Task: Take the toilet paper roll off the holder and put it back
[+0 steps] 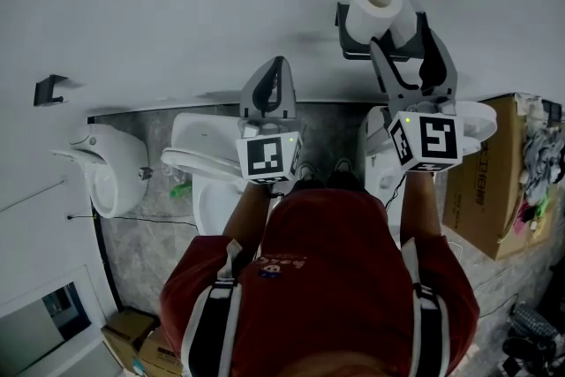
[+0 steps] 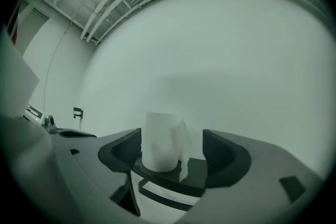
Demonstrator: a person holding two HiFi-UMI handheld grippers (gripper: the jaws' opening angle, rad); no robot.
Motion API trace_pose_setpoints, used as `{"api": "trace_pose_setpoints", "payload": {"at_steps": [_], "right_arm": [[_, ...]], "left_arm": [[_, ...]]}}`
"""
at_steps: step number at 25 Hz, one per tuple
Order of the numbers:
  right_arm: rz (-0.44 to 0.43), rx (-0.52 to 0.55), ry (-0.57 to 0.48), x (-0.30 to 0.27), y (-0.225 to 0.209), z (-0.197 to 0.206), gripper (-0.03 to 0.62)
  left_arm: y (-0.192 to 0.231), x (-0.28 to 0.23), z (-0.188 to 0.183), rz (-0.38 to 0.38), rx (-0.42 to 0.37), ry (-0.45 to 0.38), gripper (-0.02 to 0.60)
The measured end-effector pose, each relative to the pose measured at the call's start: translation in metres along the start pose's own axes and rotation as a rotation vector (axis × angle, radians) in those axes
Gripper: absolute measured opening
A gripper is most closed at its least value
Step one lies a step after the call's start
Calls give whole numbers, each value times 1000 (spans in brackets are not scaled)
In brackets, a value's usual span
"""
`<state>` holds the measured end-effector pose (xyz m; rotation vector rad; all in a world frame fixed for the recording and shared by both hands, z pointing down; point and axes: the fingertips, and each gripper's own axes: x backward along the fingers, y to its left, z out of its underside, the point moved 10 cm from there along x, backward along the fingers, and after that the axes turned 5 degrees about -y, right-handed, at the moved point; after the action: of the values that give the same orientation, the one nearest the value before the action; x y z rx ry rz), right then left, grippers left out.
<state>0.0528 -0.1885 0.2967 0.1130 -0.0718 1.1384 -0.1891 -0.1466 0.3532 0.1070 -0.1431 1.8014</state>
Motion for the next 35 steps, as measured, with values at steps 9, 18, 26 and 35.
{"api": "trace_pose_setpoints", "payload": {"at_steps": [9,18,26,35], "right_arm": [[-39,-22,99,-31,11,-8,422],[-41,-2,163,-50,16,-4,421],[-16,78,190,-54,19,-2,325],[-24,79,170,-53,19,-2,325]], "left_arm": [[0,2,2,-14,3,8,14],[6,1,3,-33,16,13,14],[5,1,14,-30,31,34,14],[8,3,15,-35,33,41,15]]}}
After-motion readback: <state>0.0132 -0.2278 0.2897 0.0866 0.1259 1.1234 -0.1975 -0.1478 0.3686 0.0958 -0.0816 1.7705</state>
